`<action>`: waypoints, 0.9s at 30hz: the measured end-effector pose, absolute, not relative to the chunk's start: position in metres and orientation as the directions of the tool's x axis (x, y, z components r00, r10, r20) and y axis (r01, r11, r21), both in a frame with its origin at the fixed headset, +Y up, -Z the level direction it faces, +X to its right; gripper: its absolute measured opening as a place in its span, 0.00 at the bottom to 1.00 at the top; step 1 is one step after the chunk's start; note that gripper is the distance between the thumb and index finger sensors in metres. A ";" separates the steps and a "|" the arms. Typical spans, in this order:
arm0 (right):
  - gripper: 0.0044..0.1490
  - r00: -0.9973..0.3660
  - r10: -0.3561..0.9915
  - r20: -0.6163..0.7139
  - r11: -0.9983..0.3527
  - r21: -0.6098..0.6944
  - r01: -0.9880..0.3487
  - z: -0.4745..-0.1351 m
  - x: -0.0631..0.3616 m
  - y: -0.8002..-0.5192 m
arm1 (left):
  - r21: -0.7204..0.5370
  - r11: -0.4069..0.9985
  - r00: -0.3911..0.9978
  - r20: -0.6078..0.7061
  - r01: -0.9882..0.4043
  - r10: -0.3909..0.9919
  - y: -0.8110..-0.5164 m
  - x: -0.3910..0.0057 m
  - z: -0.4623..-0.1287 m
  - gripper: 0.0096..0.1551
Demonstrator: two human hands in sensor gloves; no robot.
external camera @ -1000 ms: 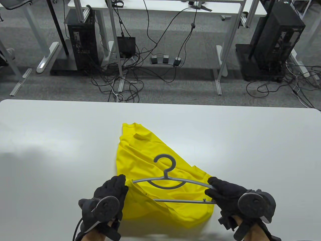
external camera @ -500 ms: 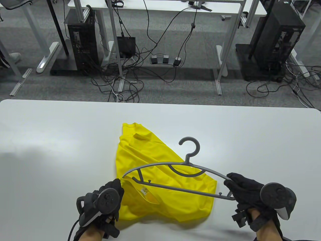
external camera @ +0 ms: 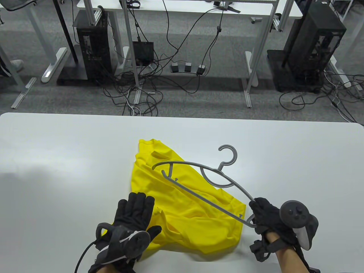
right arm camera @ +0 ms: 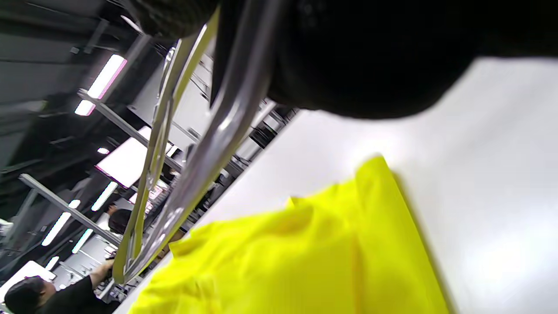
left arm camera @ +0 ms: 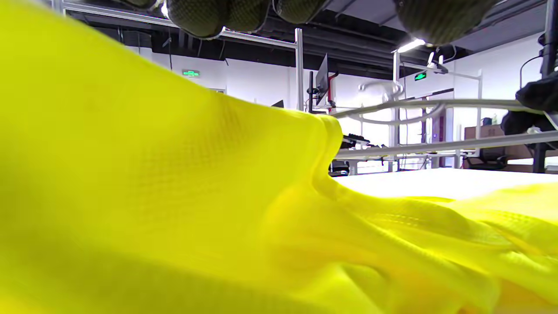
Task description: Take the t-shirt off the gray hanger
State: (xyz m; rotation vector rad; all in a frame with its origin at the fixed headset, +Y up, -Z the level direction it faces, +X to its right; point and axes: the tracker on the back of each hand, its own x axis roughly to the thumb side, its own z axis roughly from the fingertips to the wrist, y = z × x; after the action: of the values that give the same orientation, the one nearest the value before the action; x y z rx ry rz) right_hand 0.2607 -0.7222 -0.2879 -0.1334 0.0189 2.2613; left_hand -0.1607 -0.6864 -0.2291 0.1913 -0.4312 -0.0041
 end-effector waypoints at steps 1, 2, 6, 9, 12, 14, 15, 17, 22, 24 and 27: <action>0.35 -0.632 0.765 -0.123 -0.639 -0.018 -0.769 -0.289 0.259 -0.725 | 0.186 0.982 0.909 0.414 -0.036 -0.045 -0.687 -0.161 -0.229 0.53; 0.35 -0.631 0.761 -0.151 -0.638 0.000 -0.770 -0.290 0.257 -0.731 | 0.181 0.983 0.909 0.414 -0.036 -0.043 -0.686 -0.161 -0.229 0.53; 0.36 -0.623 0.742 -0.248 -0.615 0.119 -0.779 -0.295 0.250 -0.751 | 0.159 0.986 0.915 0.402 -0.041 -0.027 -0.688 -0.164 -0.232 0.52; 0.41 -0.608 0.738 -0.291 -0.577 0.193 -0.793 -0.296 0.247 -0.764 | 0.154 0.987 0.918 0.396 -0.044 -0.021 -0.688 -0.165 -0.233 0.52; 0.44 -0.640 0.717 -0.276 -0.601 0.221 -0.768 -0.297 0.246 -0.764 | 0.161 0.986 0.919 0.394 -0.046 -0.021 -0.688 -0.166 -0.233 0.52; 0.44 -0.667 0.692 -0.278 -0.620 0.245 -0.745 -0.297 0.247 -0.763 | 0.166 0.985 0.920 0.391 -0.050 -0.019 -0.689 -0.166 -0.233 0.52; 0.44 -0.670 0.687 -0.281 -0.618 0.257 -0.743 -0.298 0.248 -0.764 | 0.167 0.985 0.920 0.391 -0.052 -0.018 -0.689 -0.166 -0.233 0.52; 0.44 -0.653 0.693 -0.305 -0.590 0.279 -0.757 -0.297 0.251 -0.764 | 0.168 0.984 0.921 0.389 -0.056 -0.014 -0.689 -0.167 -0.233 0.52; 0.45 -0.706 0.632 -0.320 -0.660 0.256 -0.706 -0.295 0.261 -0.753 | 0.177 0.983 0.922 0.386 -0.055 -0.018 -0.689 -0.167 -0.233 0.51; 0.46 -0.734 0.600 -0.317 -0.702 0.230 -0.674 -0.294 0.266 -0.746 | 0.179 0.982 0.922 0.386 -0.057 -0.017 -0.689 -0.167 -0.233 0.51; 0.47 -0.753 0.589 -0.293 -0.746 0.160 -0.646 -0.291 0.270 -0.734 | 0.180 0.982 0.922 0.387 -0.052 -0.022 -0.689 -0.166 -0.233 0.51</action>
State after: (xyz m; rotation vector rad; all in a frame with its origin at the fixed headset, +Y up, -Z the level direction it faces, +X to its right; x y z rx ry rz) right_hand 0.2698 -0.7342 -0.2915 -0.2940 0.3314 2.4229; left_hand -0.1661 -0.6890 -0.2327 0.1886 -0.3983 0.0154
